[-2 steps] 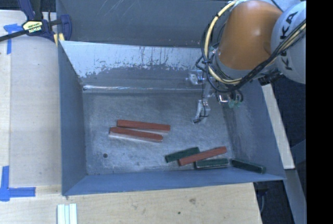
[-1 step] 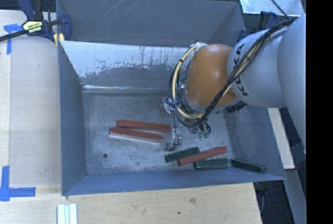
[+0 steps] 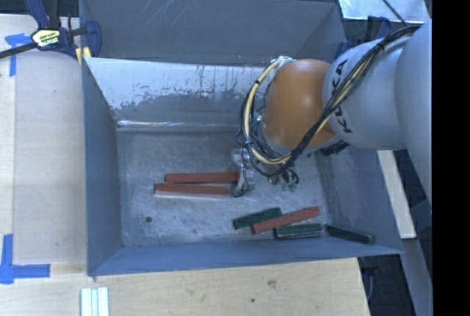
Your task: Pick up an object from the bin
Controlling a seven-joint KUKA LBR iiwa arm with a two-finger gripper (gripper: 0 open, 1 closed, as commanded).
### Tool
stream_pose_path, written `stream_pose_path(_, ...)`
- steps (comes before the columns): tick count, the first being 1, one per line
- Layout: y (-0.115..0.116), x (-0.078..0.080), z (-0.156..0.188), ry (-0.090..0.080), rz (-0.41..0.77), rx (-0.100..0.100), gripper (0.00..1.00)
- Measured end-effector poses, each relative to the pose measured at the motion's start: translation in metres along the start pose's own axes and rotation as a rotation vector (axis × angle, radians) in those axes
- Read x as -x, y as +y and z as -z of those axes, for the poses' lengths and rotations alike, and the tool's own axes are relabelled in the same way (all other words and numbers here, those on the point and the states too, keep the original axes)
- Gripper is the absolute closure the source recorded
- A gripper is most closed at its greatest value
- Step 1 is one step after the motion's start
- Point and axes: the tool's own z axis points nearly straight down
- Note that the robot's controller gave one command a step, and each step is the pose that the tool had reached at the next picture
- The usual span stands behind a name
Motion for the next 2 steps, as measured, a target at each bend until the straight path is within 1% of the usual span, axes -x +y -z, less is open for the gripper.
stream_pose_path(1,0.011,0.034,0.082,-0.005,0.012,0.0,1.0)
stream_pose_path(2,0.021,0.072,0.154,-0.005,0.096,0.0,1.0)
